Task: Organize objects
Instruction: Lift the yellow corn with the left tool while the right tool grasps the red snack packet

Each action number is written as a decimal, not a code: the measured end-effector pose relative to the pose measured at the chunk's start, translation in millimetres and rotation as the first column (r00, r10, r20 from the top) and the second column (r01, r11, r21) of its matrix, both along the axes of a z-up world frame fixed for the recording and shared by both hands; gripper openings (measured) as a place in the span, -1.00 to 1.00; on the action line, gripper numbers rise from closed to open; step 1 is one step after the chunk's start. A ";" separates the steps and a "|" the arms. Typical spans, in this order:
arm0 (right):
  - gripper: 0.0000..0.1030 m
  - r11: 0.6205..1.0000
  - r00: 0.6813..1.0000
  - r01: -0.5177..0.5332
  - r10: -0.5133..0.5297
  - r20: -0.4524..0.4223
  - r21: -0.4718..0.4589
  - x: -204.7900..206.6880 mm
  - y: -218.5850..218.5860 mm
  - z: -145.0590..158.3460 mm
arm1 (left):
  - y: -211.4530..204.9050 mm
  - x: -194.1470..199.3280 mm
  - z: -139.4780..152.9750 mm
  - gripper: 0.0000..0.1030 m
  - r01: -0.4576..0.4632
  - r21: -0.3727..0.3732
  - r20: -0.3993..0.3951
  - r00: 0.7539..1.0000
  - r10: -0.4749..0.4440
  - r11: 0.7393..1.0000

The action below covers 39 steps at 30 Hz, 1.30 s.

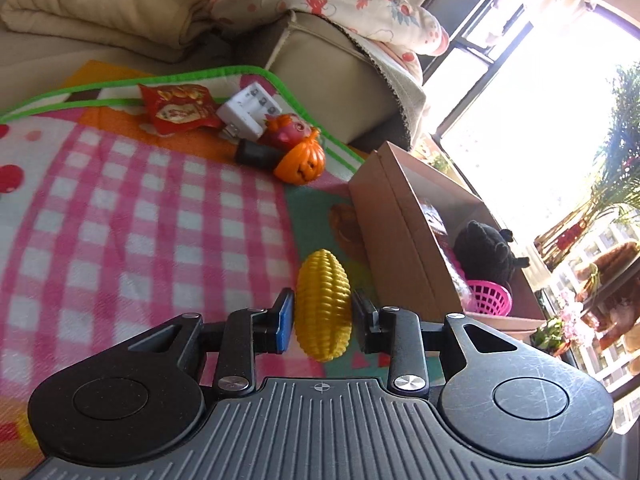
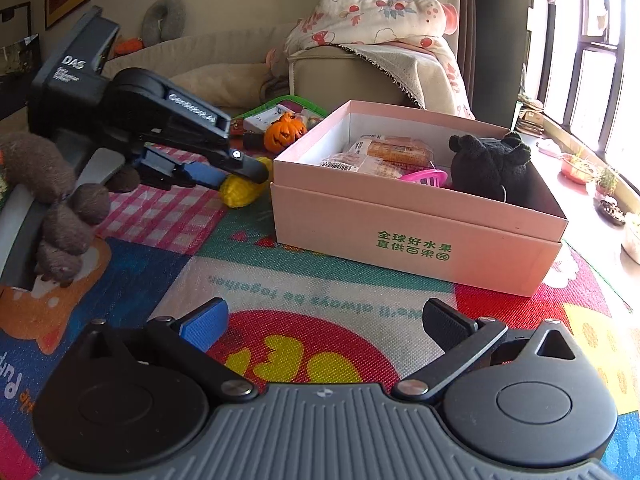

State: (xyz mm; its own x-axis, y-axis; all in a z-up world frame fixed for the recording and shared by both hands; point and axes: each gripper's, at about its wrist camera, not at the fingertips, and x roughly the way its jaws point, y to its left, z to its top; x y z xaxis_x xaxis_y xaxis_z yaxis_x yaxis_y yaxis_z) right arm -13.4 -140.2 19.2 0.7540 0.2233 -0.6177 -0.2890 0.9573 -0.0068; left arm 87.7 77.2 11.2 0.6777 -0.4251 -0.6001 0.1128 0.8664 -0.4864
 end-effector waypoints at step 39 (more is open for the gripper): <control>0.08 0.994 0.842 0.051 -0.094 -0.530 -0.096 297.3 148.3 19.0 | 104.6 -50.3 -15.6 -0.34 -0.208 -0.275 0.135 0.958 0.252 0.939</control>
